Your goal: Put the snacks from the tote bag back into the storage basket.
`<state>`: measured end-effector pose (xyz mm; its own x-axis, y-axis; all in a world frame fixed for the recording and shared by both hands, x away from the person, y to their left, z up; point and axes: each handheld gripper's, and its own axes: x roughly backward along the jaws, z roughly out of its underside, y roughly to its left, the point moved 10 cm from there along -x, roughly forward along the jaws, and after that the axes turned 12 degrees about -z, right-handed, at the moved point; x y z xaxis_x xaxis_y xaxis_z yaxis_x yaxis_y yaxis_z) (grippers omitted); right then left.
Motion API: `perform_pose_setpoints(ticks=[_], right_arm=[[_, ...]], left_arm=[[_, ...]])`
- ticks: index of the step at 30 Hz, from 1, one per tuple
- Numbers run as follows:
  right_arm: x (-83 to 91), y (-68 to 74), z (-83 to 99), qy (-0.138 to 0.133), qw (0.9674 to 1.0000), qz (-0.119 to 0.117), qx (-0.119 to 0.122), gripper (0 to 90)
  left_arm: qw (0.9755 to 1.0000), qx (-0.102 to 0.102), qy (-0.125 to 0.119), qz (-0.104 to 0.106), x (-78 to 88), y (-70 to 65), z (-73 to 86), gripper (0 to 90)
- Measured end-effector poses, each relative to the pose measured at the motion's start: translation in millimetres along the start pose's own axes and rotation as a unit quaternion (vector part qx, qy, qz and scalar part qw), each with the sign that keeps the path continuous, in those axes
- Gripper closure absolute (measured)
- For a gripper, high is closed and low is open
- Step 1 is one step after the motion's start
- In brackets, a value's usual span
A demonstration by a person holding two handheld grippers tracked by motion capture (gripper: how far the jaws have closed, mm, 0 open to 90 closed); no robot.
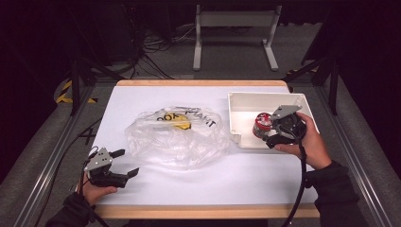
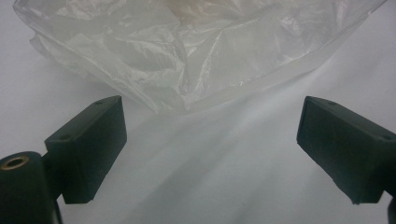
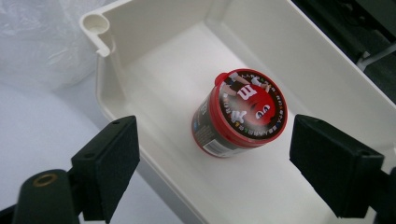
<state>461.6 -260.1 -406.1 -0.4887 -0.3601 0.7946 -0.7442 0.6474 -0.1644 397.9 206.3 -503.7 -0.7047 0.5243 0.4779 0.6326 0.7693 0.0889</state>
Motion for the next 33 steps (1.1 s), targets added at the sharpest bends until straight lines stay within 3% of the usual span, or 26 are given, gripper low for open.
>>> perform_pose_setpoints(ticks=[21,33], right_arm=[[6.2,24.7,43.9,-0.056,0.9982,0.015,0.016,15.4],[2.0,33.6,74.4,-0.086,0.9962,0.015,0.005,14.8]], left_arm=[[1.0,0.006,0.001,-0.002,-0.2,0.8,0.1,9.3],[1.0,0.007,0.003,-0.003,-0.2,1.3,0.4,9.3]])
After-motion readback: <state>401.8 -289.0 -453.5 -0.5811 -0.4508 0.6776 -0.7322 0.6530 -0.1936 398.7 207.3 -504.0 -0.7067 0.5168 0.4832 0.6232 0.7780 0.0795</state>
